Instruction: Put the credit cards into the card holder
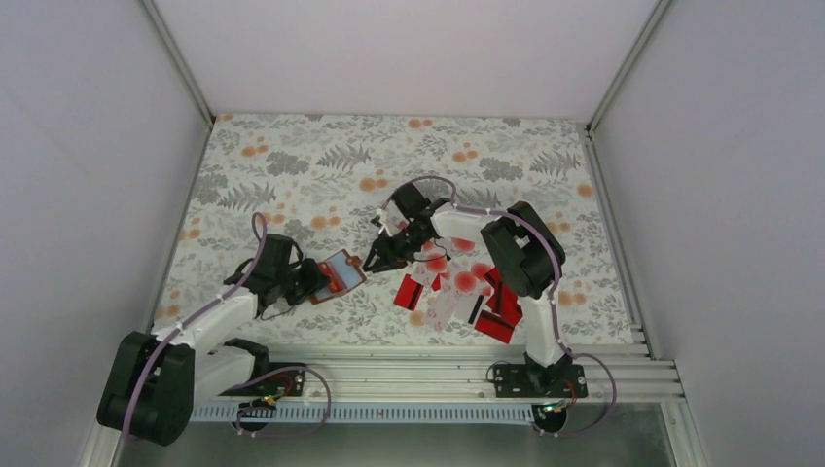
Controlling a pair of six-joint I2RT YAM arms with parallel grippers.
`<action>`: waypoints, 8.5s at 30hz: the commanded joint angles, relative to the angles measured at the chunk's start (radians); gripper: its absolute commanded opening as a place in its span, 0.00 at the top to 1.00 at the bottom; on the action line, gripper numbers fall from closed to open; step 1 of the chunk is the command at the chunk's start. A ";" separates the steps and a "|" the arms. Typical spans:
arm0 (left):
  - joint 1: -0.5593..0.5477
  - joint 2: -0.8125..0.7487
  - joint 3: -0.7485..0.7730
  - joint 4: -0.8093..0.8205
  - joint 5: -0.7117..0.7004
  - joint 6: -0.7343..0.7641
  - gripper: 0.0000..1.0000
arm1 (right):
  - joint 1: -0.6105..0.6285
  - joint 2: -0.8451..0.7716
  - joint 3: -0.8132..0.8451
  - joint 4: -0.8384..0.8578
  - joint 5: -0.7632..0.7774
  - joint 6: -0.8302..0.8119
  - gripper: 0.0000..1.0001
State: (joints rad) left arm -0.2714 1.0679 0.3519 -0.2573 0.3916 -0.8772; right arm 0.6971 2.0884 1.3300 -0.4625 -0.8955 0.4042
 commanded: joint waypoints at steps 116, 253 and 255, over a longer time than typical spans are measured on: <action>-0.076 0.294 0.275 -0.258 -0.089 0.148 0.51 | -0.016 0.154 0.129 -0.030 -0.150 -0.028 0.96; -0.201 0.402 0.615 -0.610 -0.289 0.331 0.98 | 0.044 0.123 0.219 -0.109 -0.067 -0.038 0.61; -0.200 0.382 0.622 -0.627 -0.295 0.333 0.97 | 0.045 0.126 0.223 -0.109 -0.066 -0.032 0.61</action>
State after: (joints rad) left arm -0.4694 1.4944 0.9436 -0.8227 0.1246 -0.5354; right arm 0.7387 2.1925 1.5253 -0.5751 -0.9432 0.3584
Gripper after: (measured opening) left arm 0.026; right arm 0.387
